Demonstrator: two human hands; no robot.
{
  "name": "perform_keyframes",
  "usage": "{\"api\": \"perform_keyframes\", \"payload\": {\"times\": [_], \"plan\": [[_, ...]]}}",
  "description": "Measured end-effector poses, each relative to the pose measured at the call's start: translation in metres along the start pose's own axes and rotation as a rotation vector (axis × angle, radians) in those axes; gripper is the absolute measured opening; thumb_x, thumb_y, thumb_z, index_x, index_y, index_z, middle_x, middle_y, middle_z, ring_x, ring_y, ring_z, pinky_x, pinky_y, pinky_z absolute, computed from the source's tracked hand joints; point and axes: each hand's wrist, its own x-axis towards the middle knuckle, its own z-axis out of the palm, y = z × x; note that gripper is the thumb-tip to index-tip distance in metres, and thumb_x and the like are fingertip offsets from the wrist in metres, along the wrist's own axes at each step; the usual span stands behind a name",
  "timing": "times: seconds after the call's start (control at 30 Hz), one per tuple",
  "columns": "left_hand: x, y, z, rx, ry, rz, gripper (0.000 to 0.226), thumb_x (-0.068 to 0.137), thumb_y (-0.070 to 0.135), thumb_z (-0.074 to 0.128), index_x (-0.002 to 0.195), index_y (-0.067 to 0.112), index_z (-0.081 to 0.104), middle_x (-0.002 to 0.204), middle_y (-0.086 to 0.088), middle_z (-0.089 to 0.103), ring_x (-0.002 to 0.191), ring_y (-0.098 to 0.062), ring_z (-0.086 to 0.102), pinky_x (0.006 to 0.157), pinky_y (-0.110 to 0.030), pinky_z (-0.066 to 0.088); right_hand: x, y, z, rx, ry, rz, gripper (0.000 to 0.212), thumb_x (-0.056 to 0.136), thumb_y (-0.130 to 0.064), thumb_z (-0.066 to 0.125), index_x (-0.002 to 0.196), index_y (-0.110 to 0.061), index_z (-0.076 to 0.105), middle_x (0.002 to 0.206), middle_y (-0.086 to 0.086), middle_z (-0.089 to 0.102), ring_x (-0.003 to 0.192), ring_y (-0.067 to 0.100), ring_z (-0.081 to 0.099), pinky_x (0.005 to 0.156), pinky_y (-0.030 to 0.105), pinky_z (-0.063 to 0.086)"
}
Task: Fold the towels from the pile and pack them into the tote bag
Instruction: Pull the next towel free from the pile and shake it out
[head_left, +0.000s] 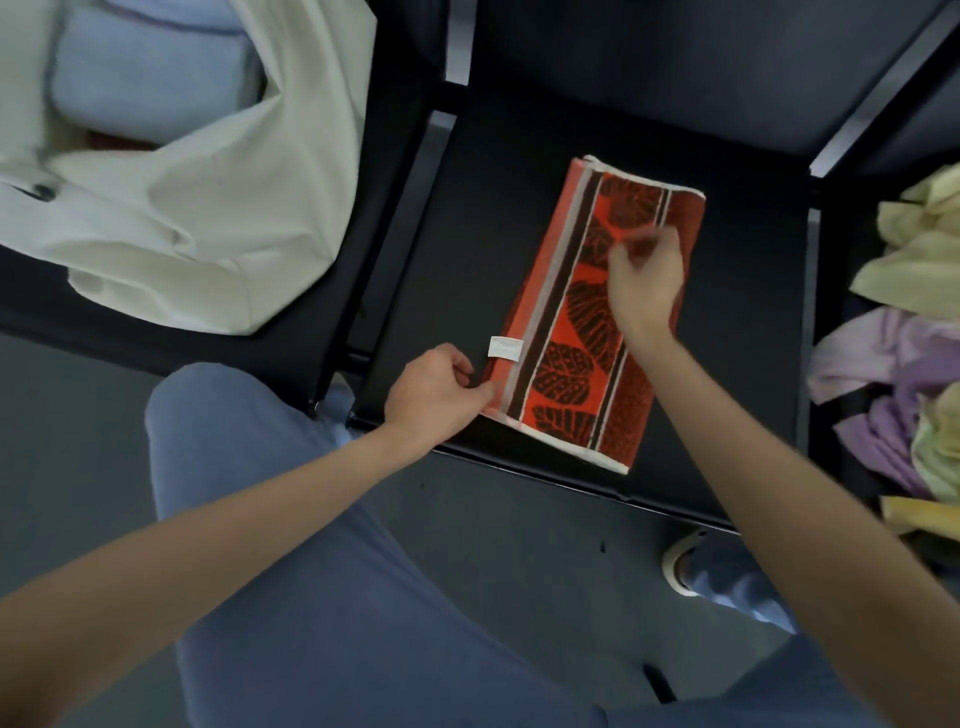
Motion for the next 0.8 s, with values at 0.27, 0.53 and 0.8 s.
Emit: {"api": "perform_keyframes", "payload": {"times": [0.27, 0.53, 0.8], "plan": [[-0.003, 0.015, 0.030, 0.259, 0.080, 0.095, 0.036, 0.083, 0.042, 0.070, 0.096, 0.011, 0.057, 0.089, -0.001, 0.065, 0.082, -0.022, 0.063, 0.071, -0.037, 0.050, -0.119, 0.046, -0.069, -0.232, -0.090, 0.414, 0.043, 0.086, -0.027, 0.069, 0.114, 0.000, 0.051, 0.120, 0.021, 0.045, 0.104, 0.029, 0.046, 0.090, 0.030, 0.036], [-0.021, 0.013, 0.031, -0.113, -0.042, -0.063, 0.017, 0.083, 0.026, 0.072, 0.083, 0.011, 0.064, 0.078, -0.001, 0.066, 0.074, -0.016, 0.063, 0.062, -0.027, 0.045, -0.135, 0.049, -0.095, -0.137, -0.302, 0.501, 0.019, 0.087, -0.026, 0.067, 0.083, -0.010, 0.057, 0.091, 0.009, 0.060, 0.103, 0.025, 0.054, 0.076, 0.026, 0.040], [-0.077, 0.017, 0.011, -0.454, -0.223, -0.118, 0.036, 0.086, 0.008, 0.069, 0.115, 0.018, 0.050, 0.071, -0.014, 0.071, 0.054, -0.023, 0.069, 0.042, -0.025, 0.049, -0.161, 0.033, -0.144, 0.320, -0.422, 0.553, 0.034, 0.094, -0.012, 0.055, 0.121, -0.029, 0.044, 0.077, 0.006, 0.061, 0.052, 0.009, 0.048, 0.040, 0.019, 0.041]]}}
